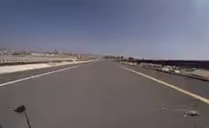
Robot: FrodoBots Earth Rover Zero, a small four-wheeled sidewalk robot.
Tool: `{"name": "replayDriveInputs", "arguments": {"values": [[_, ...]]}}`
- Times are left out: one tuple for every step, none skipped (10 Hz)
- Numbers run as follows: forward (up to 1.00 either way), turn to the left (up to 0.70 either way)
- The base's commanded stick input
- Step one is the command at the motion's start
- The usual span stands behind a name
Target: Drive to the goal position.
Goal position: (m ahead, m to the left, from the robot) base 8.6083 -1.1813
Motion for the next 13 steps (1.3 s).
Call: {"name": "replayDriveInputs", "arguments": {"values": [[1.00,0.00],[1.00,0.00],[1.00,-0.08],[1.00,-0.21],[1.00,-0.19],[1.00,-0.05],[1.00,0.00],[1.00,0.00],[1.00,0.00],[1.00,0.00],[1.00,0.00],[1.00,0.00],[1.00,0.00]]}}
